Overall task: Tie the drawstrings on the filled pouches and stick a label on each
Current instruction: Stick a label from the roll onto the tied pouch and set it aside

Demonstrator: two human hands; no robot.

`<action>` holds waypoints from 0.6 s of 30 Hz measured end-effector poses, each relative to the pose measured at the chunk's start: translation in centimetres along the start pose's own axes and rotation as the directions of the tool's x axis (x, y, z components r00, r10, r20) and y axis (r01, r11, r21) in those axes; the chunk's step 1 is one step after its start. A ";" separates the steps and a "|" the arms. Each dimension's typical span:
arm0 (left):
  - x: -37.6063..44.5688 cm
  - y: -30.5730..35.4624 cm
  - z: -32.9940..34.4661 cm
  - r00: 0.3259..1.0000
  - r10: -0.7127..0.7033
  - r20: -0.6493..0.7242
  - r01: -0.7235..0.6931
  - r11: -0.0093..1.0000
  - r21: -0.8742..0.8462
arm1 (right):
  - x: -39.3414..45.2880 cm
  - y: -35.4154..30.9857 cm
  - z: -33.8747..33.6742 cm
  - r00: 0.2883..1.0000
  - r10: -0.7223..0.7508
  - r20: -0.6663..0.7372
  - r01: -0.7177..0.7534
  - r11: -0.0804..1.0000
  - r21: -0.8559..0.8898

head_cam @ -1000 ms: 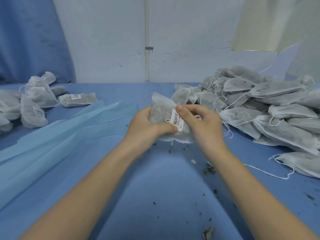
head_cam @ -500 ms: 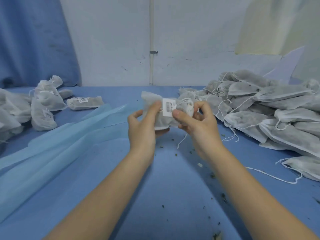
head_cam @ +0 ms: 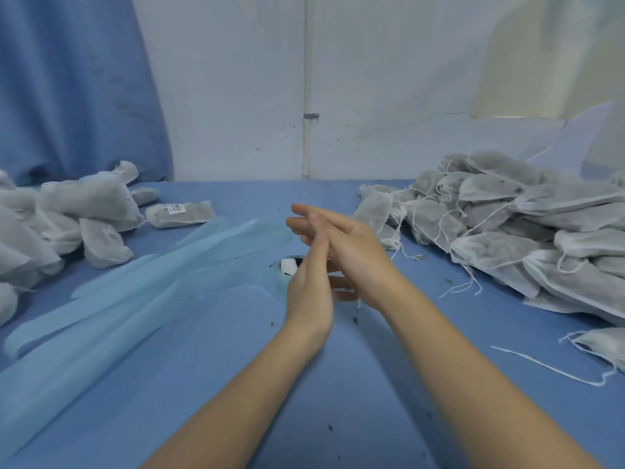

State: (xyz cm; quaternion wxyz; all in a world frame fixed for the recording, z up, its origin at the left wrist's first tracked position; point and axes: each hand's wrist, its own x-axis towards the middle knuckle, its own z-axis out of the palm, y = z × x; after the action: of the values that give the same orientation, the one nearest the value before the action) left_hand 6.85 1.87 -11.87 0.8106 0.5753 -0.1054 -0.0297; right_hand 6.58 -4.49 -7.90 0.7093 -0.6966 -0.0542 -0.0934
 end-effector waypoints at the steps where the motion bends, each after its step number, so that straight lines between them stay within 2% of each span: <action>1: 0.4 -0.4 0.4 0.999 -0.035 0.029 0.036 0.999 -0.012 | -0.6 -0.1 -1.0 0.999 -0.010 -0.033 0.011 1.000 0.012; 3: 1.0 -1.2 1.1 0.989 -0.067 0.129 0.058 0.996 0.070 | -1.4 0.0 -3.1 0.991 -0.026 -0.131 0.025 1.000 -0.009; 5: 1.9 -1.9 2.4 0.981 -0.090 0.169 0.053 0.976 0.213 | -2.3 0.1 -5.1 0.974 -0.022 -0.225 0.025 1.000 0.011; 8: 3.6 -3.0 4.5 0.977 -0.035 0.212 -0.055 0.913 0.404 | -3.3 0.8 -7.9 0.944 -0.003 -0.329 0.021 0.998 0.054; 12: 6.3 -4.2 6.9 0.986 0.133 0.100 -0.163 0.652 0.741 | -3.9 1.8 -10.7 0.884 0.048 -0.465 0.001 0.994 0.106; 15: 8.8 -4.9 7.9 0.974 0.222 0.039 -0.144 0.480 0.865 | -3.6 2.2 -11.9 0.823 0.095 -0.560 0.010 0.983 0.182; 18: 10.5 -5.7 8.0 0.980 0.196 -0.025 -0.046 0.351 0.935 | -3.3 2.7 -12.6 0.801 0.116 -0.587 -0.019 0.985 0.169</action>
State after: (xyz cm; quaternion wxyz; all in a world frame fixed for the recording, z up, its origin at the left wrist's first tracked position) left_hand 15.89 -9.25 -13.29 0.3484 0.9233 -0.0920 0.1332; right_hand 3.20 -16.85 -11.51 0.7452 -0.5766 0.1886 -0.2769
